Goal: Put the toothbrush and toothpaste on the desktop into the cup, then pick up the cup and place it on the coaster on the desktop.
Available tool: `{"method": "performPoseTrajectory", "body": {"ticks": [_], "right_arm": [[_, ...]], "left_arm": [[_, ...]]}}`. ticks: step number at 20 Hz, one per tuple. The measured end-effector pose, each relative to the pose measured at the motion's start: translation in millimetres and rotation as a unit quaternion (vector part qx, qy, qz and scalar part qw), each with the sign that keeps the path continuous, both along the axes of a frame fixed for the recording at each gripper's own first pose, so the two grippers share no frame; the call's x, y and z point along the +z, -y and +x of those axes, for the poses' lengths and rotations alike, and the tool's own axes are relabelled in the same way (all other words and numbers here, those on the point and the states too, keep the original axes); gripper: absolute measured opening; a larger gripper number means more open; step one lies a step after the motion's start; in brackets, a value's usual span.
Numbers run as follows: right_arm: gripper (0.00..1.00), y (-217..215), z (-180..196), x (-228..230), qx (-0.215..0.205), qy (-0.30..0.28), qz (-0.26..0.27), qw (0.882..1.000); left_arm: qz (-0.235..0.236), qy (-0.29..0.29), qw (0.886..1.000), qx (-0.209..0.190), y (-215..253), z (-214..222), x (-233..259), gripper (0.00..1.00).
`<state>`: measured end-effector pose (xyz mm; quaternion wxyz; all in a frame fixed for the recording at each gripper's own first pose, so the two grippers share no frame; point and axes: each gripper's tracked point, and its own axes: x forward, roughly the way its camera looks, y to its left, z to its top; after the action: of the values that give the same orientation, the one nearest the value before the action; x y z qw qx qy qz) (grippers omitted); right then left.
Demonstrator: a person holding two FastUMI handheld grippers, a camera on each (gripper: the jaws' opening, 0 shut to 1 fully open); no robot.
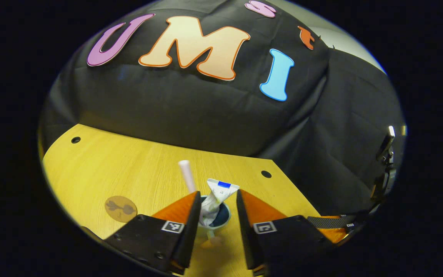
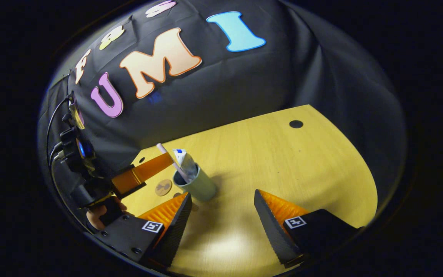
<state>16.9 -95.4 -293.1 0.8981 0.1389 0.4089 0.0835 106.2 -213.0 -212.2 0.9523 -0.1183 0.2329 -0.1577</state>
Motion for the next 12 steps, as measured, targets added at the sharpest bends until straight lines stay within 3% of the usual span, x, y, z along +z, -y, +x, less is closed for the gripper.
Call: {"method": "performPoseTrajectory", "body": {"ticks": [1,3,5,7,8,9,12], "right_arm": [[0.99,-7.9,0.2,-1.5,0.013,-0.009,0.002,1.0],[0.98,-21.9,-1.0,-3.6,0.028,-0.026,0.001,0.999],[0.94,-39.5,0.7,-6.2,0.039,-0.048,0.005,0.998],[0.98,-58.5,0.7,-9.3,0.049,-0.08,0.0,0.996],[0.94,-66.0,0.7,-11.4,0.053,-0.093,-0.006,0.994],[0.99,-73.8,3.4,-14.5,0.059,-0.102,-0.011,0.993],[0.99,-91.6,9.4,-28.7,0.069,-0.135,-0.031,0.988]], "left_arm": [[0.009,0.008,1.0,0.012,-8.4,-3.0,3.3,0.57],[0.026,0.016,0.999,0.029,-29.2,-12.0,10.2,0.98],[0.033,0.029,0.998,0.041,-52.8,-20.3,19.0,0.95],[0.048,0.034,0.997,0.052,-79.9,-30.0,23.3,0.95],[0.057,0.03,0.996,0.054,-93.9,-36.7,23.5,0.95],[0.064,0.033,0.996,0.057,-108.3,-42.2,25.7,0.95],[0.082,0.033,0.994,0.07,-149.4,-55.8,25.9,0.95]]}}
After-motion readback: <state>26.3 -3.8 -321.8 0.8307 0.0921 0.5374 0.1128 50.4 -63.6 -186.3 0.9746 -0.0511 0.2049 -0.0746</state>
